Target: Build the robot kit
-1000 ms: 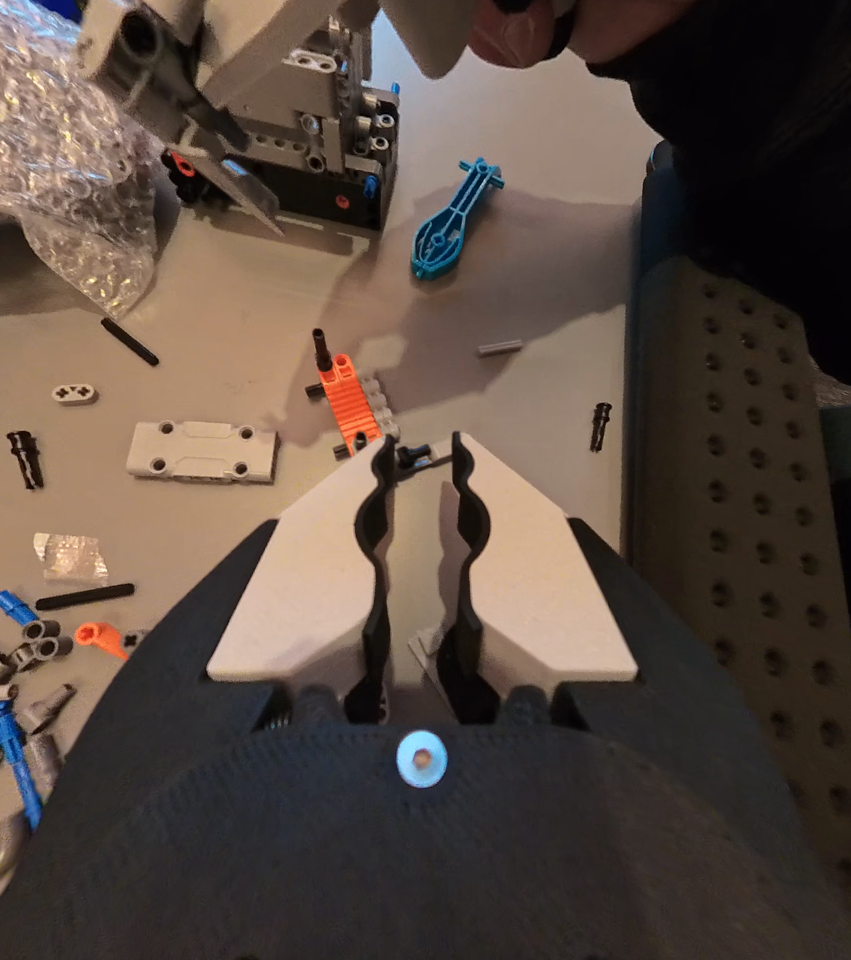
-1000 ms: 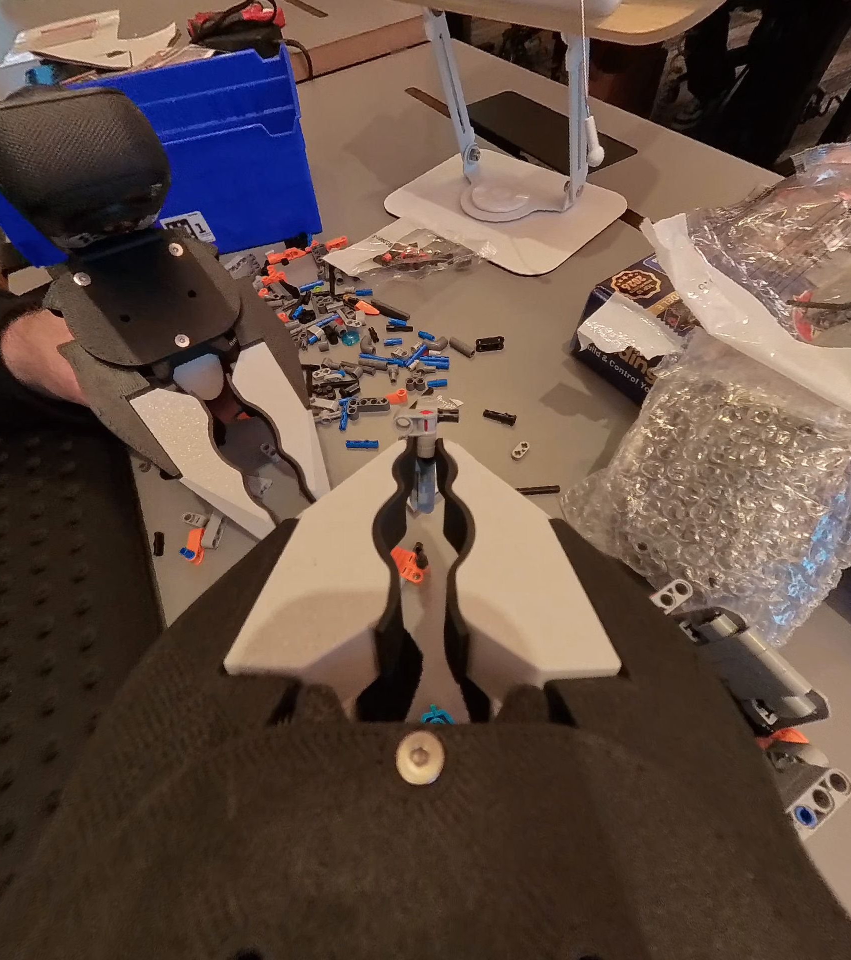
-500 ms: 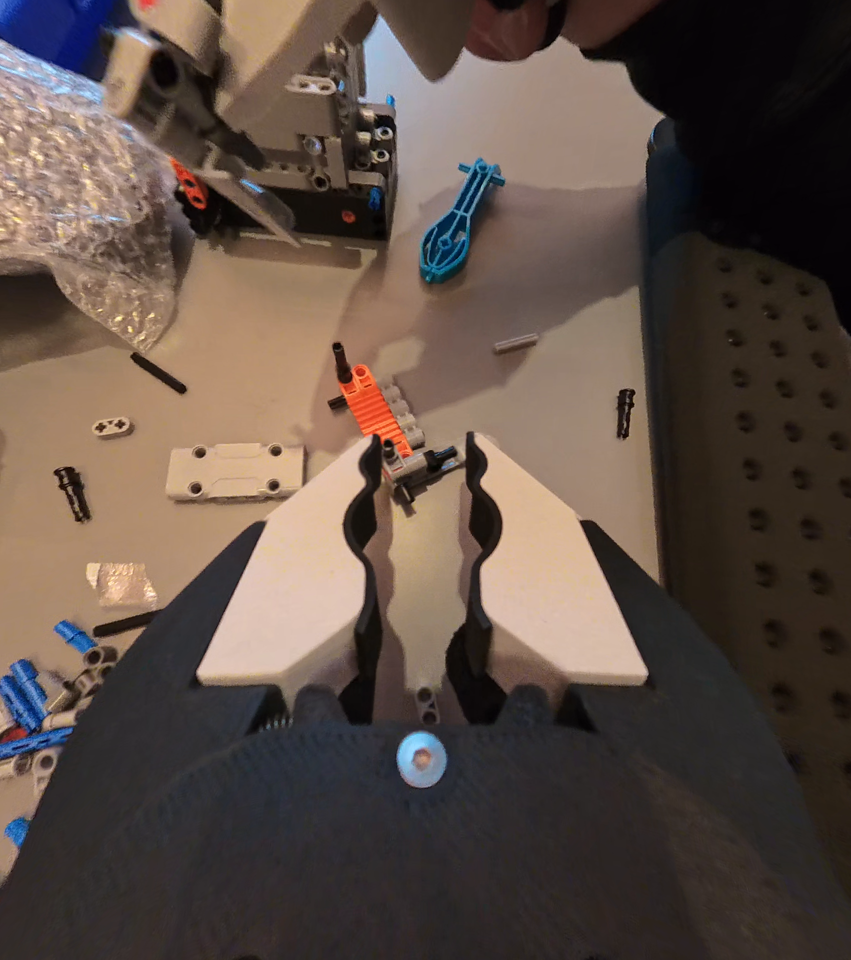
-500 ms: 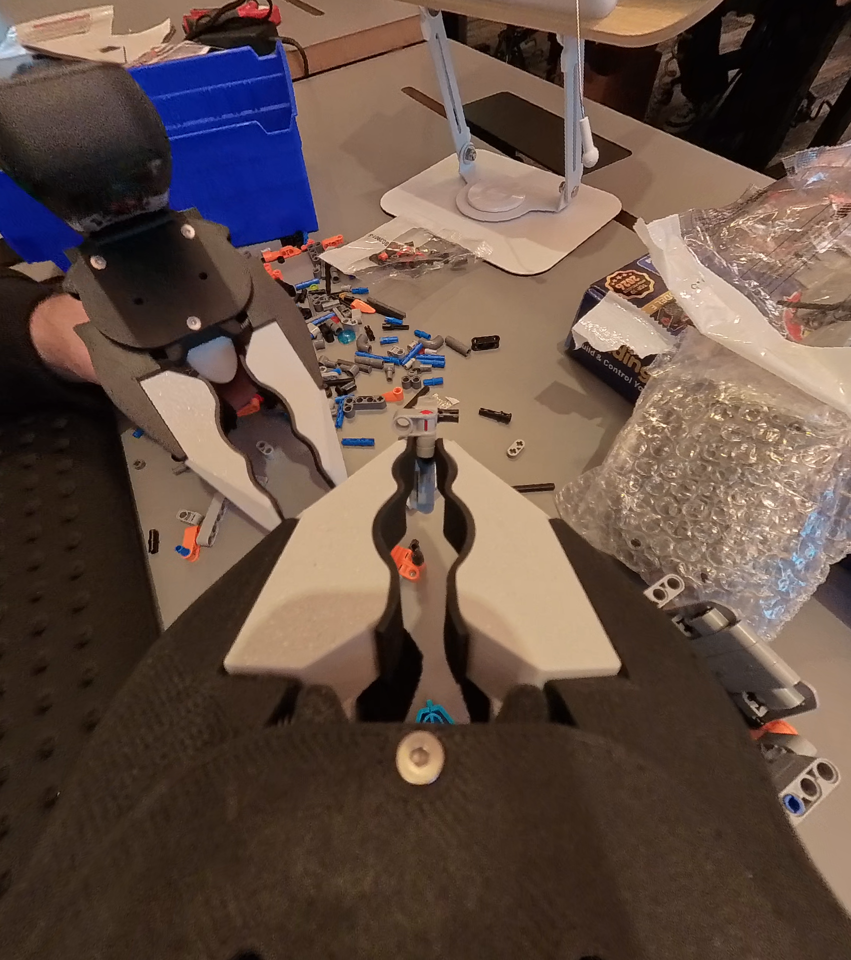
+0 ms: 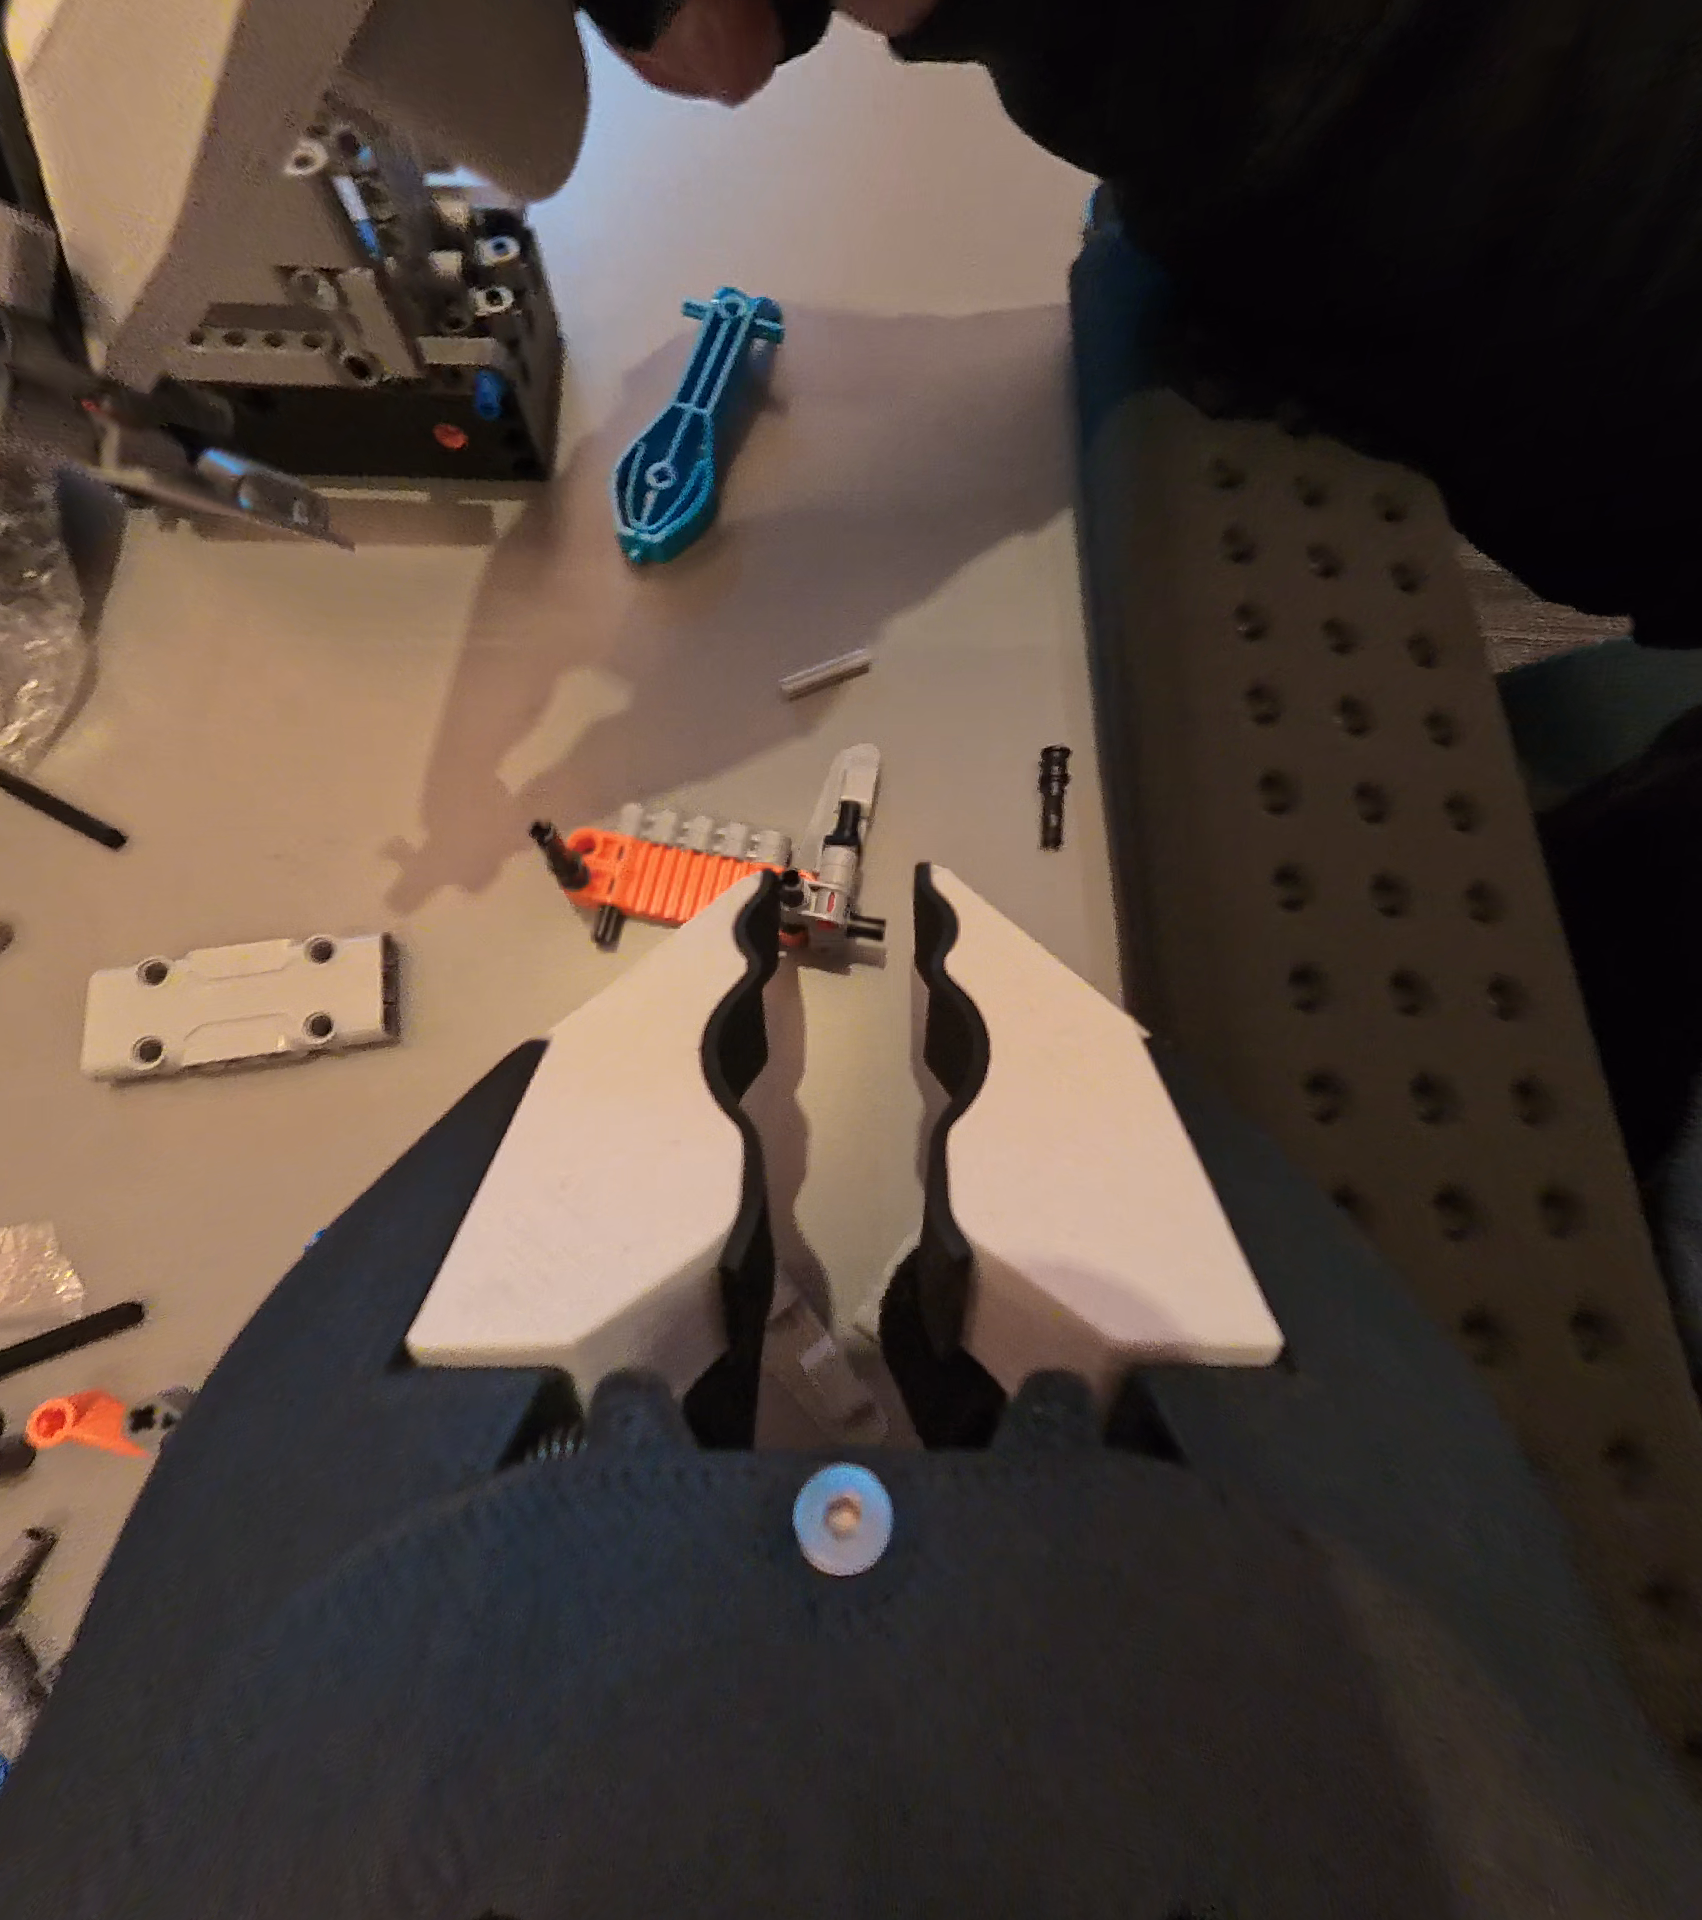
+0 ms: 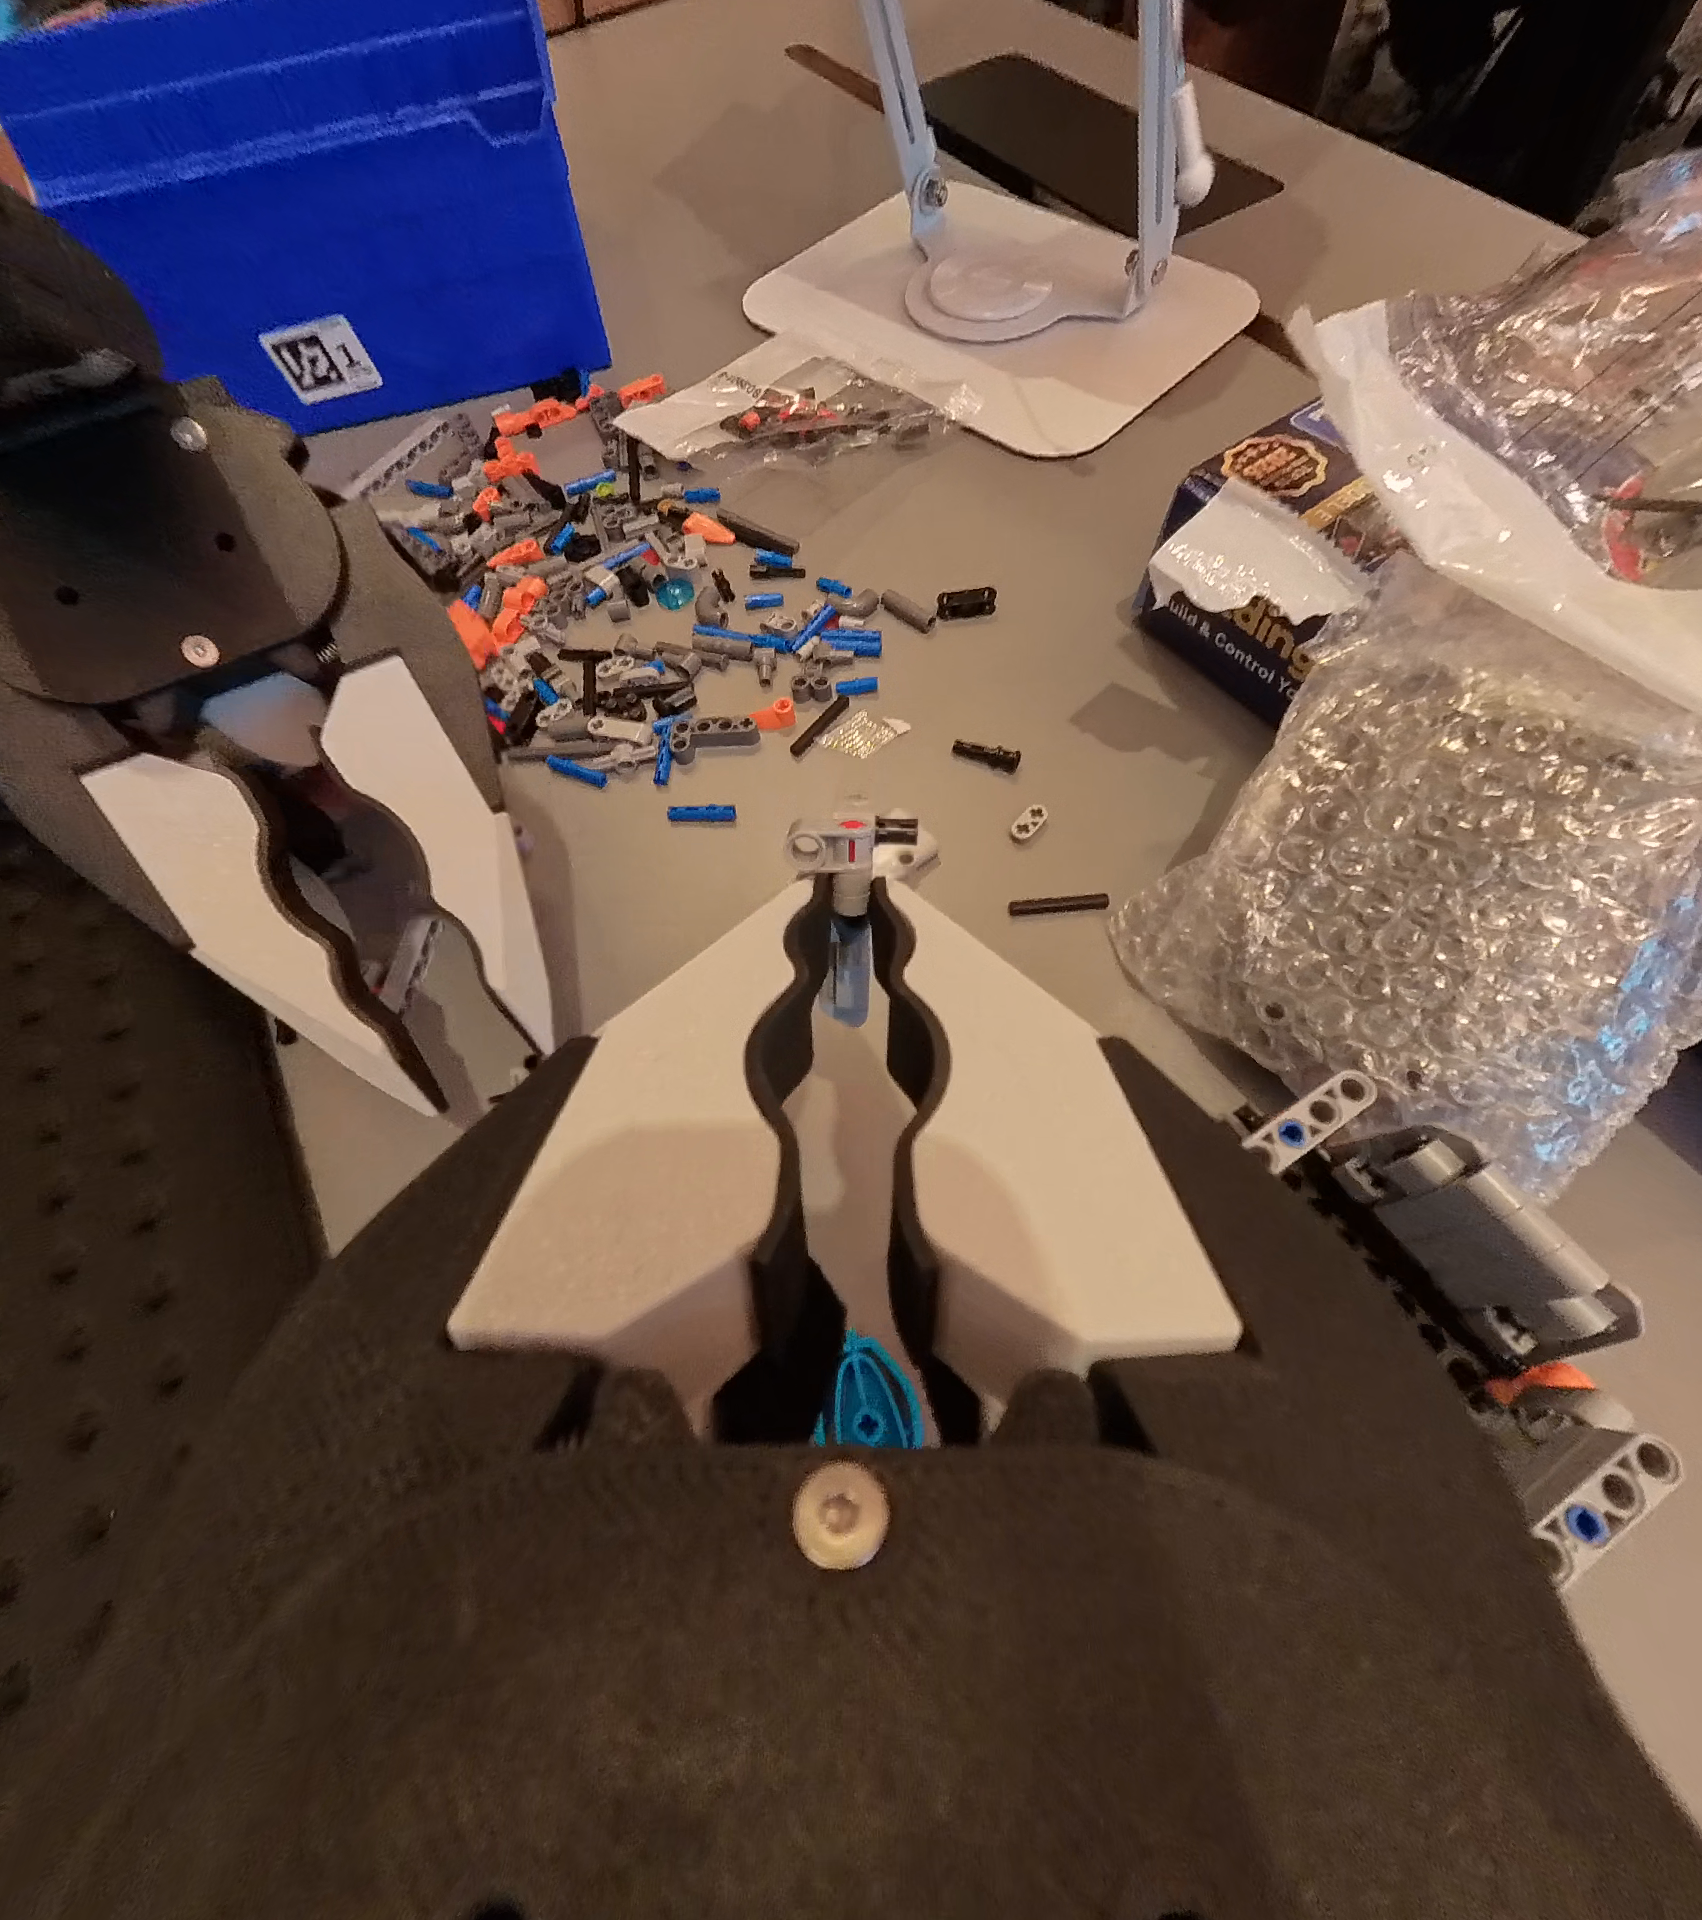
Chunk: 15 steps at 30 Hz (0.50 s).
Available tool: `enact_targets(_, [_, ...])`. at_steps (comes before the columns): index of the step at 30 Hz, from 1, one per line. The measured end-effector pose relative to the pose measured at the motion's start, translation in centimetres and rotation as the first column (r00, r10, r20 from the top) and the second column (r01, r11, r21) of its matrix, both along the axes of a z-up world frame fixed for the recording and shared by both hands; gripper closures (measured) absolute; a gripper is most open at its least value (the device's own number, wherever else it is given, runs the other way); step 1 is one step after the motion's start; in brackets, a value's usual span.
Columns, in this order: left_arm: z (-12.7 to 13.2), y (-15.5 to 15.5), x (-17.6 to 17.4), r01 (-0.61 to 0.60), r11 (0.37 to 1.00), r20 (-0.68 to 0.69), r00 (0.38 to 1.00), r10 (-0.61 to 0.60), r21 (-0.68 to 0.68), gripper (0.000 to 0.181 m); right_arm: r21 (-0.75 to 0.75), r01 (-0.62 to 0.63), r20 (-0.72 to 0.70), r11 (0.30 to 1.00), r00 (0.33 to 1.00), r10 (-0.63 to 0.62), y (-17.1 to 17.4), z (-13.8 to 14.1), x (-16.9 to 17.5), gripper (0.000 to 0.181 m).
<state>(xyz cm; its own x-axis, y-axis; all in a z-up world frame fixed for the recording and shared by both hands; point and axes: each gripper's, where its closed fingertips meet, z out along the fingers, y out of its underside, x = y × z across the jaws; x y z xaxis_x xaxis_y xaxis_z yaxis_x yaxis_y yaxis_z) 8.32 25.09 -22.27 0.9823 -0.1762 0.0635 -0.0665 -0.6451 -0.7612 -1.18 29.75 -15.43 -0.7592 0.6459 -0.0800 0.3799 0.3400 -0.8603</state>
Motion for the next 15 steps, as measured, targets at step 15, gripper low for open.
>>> enact_targets(15, [3.1, 0.6, -4.8, -0.111, 0.984, -0.068, 0.990, 0.122, 0.142, 0.155, 0.300, -0.176, 0.141, 0.938, 0.980, 0.139, -1.9, -5.2, 2.4, 0.177])
